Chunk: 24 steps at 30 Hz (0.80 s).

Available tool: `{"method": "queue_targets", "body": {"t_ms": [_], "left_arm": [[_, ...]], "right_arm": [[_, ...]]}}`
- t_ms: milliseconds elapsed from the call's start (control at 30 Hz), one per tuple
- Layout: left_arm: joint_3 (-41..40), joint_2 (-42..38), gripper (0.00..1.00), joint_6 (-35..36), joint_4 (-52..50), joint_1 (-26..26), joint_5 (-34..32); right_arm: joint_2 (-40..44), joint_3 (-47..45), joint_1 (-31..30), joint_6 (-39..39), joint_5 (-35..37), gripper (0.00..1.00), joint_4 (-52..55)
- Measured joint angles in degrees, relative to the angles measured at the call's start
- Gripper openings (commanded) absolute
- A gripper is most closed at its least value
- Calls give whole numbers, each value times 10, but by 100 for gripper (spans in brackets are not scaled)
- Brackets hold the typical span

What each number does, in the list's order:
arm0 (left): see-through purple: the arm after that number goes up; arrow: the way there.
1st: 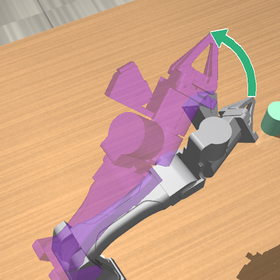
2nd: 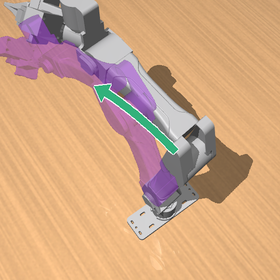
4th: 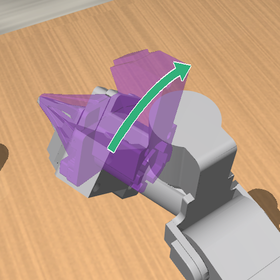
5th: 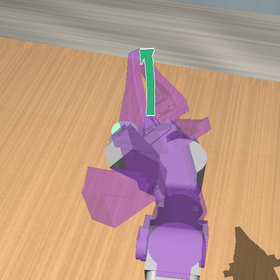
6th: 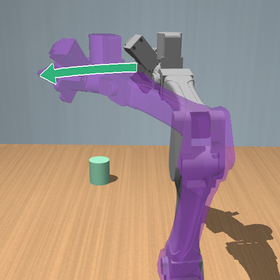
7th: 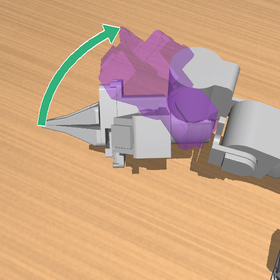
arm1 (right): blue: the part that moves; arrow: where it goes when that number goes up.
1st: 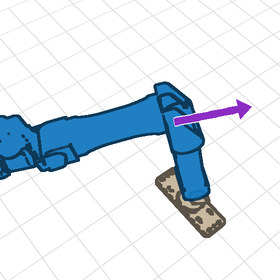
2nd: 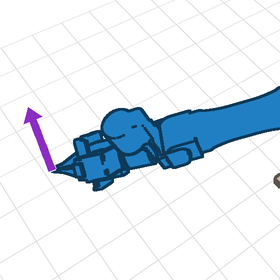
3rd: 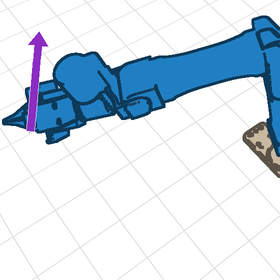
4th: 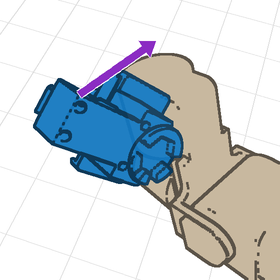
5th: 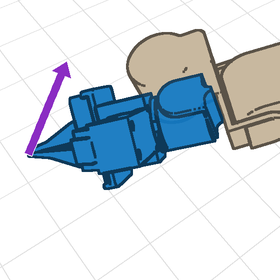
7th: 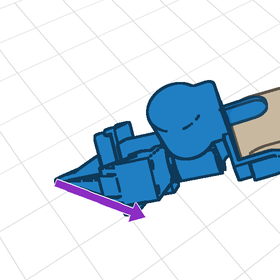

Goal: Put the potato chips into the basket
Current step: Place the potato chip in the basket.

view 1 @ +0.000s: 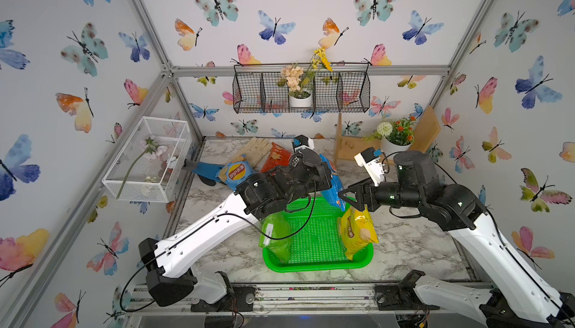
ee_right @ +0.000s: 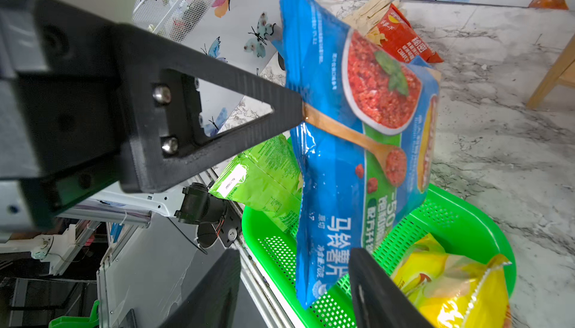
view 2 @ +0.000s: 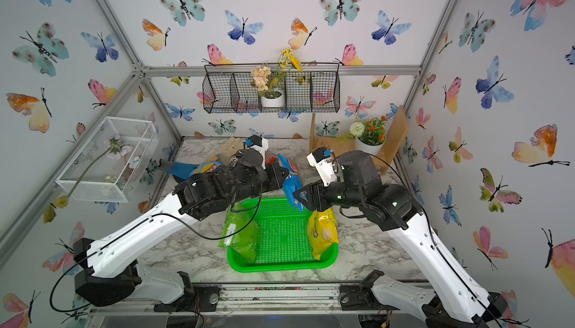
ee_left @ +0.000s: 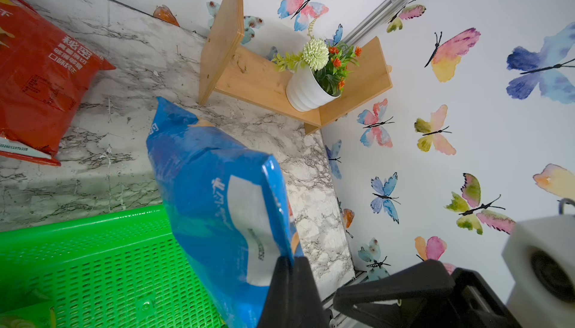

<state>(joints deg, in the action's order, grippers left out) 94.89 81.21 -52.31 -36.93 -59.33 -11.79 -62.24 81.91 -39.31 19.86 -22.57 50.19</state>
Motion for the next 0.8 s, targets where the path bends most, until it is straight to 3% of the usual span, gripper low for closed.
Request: {"method": "queue_targets", "body": {"t_ms": [533, 800], "left_arm": [[-16, -3, 0, -19, 10, -27, -2], [-38, -19, 0, -28, 14, -34, -17]], "right_arm": [[-29, 0, 0, -9, 2, 49, 48], [-37, 0, 0, -16, 0, 27, 48]]}}
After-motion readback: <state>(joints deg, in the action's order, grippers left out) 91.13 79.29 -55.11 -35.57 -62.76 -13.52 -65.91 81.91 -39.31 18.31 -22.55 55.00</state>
